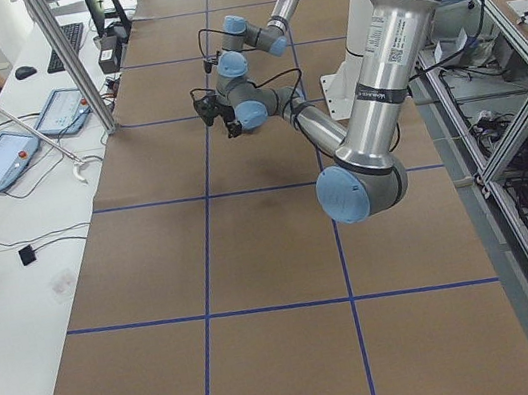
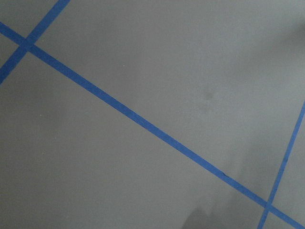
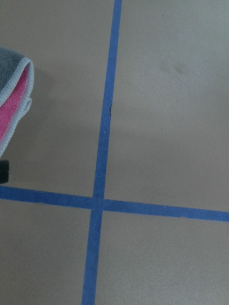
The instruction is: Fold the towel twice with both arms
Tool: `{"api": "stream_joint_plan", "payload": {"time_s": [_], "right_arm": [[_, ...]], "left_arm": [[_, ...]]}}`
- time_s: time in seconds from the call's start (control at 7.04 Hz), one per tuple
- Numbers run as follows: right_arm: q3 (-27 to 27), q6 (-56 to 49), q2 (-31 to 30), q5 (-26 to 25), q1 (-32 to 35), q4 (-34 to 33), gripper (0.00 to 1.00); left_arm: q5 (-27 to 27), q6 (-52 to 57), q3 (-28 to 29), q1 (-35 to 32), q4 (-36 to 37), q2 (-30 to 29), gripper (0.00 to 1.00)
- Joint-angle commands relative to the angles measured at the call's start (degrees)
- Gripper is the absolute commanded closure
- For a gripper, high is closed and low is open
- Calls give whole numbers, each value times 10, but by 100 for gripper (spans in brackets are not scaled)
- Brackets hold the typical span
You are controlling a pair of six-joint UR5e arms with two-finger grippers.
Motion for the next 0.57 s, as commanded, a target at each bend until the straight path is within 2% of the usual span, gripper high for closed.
{"api": "stream_joint_plan", "payload": {"time_s": [0.0,0.43], "right_arm": [[19,15,-1,1,0,-1,100],[52,26,-26,4,0,-4,100]], "left_arm": [[0,0,0,0,0,-1,0],[0,0,0,0,0,-2,0]]}}
